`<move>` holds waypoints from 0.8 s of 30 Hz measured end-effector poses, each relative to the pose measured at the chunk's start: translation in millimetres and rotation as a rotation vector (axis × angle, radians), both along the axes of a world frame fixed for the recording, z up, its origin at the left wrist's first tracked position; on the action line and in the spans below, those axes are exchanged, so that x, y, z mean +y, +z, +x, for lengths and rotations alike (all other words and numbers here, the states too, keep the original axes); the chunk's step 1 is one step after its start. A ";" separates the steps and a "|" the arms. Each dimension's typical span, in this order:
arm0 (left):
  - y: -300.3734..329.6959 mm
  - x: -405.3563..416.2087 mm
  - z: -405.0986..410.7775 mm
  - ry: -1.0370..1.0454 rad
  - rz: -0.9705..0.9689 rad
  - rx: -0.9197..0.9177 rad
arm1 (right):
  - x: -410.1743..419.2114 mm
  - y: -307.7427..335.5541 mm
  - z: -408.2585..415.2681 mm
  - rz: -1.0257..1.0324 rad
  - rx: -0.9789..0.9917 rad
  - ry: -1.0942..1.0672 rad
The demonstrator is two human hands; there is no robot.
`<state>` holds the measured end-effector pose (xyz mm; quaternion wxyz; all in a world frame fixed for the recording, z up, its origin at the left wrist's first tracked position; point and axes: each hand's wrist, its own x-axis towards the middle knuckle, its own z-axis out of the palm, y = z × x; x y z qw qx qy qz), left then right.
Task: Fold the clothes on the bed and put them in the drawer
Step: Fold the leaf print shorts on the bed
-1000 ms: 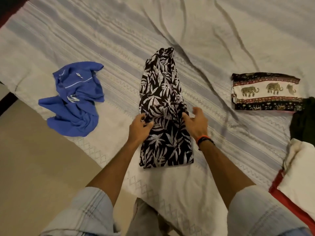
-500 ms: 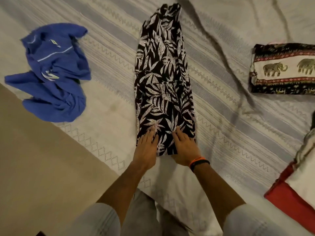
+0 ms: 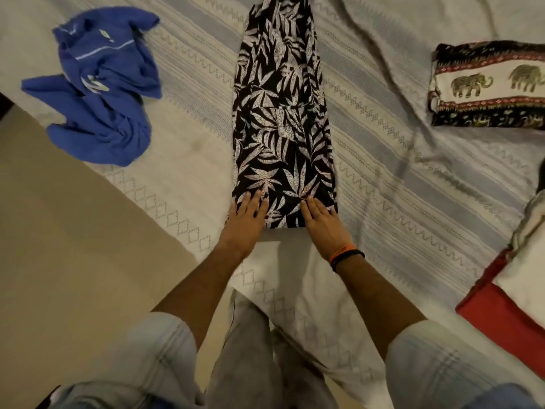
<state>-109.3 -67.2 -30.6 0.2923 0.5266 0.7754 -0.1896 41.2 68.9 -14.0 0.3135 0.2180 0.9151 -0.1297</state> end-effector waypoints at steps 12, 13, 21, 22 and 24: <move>95.8 -87.1 108.0 0.016 0.005 -0.119 | -71.0 98.1 110.2 0.031 0.049 0.051; 105.0 -98.6 121.7 0.007 -0.012 -0.125 | -80.7 107.6 123.0 0.030 0.036 0.055; 137.8 -138.4 169.8 0.055 0.002 -0.205 | -110.3 138.8 169.4 0.013 -0.006 0.038; 138.4 -140.7 171.9 0.060 0.007 -0.212 | -112.3 140.5 170.9 0.012 -0.005 0.040; 142.7 -142.0 173.0 0.072 0.016 -0.232 | -114.0 144.8 171.4 0.014 0.005 0.042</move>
